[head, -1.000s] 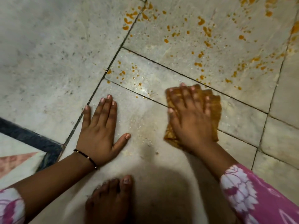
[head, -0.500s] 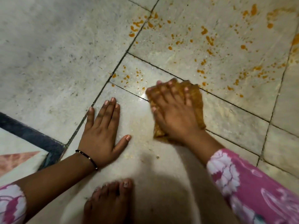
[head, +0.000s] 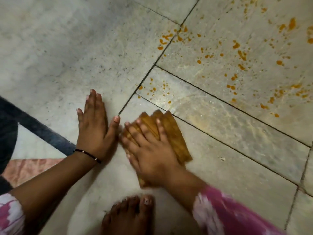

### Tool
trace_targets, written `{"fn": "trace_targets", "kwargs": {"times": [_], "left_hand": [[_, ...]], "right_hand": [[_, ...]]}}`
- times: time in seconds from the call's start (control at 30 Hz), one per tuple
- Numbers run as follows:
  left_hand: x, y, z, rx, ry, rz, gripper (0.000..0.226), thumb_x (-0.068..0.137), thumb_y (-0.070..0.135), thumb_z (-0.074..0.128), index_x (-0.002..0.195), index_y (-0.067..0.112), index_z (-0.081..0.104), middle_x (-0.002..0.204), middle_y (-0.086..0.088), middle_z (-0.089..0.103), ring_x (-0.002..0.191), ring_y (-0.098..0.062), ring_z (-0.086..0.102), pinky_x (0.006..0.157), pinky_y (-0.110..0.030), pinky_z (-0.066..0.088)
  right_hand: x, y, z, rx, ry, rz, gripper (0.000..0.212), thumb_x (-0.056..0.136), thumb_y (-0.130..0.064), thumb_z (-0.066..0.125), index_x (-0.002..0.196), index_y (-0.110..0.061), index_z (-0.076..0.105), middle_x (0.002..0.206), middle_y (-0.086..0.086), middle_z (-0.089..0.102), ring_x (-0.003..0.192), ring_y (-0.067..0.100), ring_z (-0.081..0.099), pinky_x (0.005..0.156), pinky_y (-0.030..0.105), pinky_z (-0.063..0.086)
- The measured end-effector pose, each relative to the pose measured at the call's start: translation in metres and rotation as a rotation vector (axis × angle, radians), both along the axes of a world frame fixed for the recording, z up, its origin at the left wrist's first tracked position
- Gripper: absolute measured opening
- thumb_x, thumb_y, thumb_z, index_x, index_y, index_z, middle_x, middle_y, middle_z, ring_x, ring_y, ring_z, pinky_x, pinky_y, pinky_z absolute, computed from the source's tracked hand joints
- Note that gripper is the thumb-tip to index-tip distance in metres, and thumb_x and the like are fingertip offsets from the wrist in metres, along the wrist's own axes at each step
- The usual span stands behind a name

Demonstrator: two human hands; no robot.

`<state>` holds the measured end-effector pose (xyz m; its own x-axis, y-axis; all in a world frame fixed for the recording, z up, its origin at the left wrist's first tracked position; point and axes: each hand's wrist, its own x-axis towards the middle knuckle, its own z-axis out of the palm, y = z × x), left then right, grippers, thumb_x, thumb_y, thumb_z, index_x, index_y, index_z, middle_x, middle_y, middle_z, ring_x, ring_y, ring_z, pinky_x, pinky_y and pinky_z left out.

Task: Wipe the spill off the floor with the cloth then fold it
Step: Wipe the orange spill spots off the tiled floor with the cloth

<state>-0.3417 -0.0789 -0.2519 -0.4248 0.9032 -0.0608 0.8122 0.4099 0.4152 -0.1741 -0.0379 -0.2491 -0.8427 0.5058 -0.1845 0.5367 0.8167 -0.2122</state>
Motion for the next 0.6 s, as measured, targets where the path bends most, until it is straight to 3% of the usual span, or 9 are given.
{"fn": "trace_targets", "kwargs": {"times": [0.13,0.3,0.47,0.6], "left_hand": [[-0.007,-0.001,-0.001,-0.053,0.052,-0.079,0.08,0.089,0.056,0.02,0.151,0.007,0.007,0.16,-0.009,-0.001,0.147,-0.021,-0.001,0.117,-0.04,-0.007],[0.008,0.006,-0.012,-0.149,0.159,-0.251,0.088,0.089,0.066,0.019,0.152,0.007,0.004,0.159,-0.011,-0.003,0.147,-0.024,-0.002,0.117,-0.048,-0.003],[0.01,0.009,-0.012,-0.205,0.234,-0.292,0.094,0.086,0.073,0.015,0.151,0.005,0.006,0.16,-0.012,0.001,0.147,-0.024,0.001,0.117,-0.049,-0.001],[0.008,0.007,-0.012,-0.171,0.196,-0.268,0.089,0.088,0.066,0.023,0.151,0.006,0.011,0.159,-0.012,0.004,0.147,-0.024,0.004,0.118,-0.044,-0.001]], "right_hand": [[-0.011,0.088,0.0,0.011,-0.039,-0.171,0.053,0.097,-0.044,0.027,0.149,-0.037,0.017,0.16,-0.005,0.011,0.146,0.02,0.005,0.112,0.051,-0.009],[0.076,0.108,0.005,0.099,-0.103,-0.41,0.057,0.093,-0.049,0.017,0.149,-0.039,0.016,0.16,-0.005,0.013,0.146,0.02,0.008,0.114,0.051,-0.003],[0.07,0.032,0.006,0.042,-0.082,-0.236,0.057,0.094,-0.046,0.027,0.149,-0.035,0.02,0.157,-0.001,0.022,0.145,0.025,0.016,0.112,0.058,0.005],[0.0,0.049,0.006,0.004,-0.037,-0.07,0.053,0.096,-0.044,0.029,0.148,-0.035,0.024,0.158,-0.004,0.019,0.146,0.022,0.012,0.112,0.06,0.002]]}}
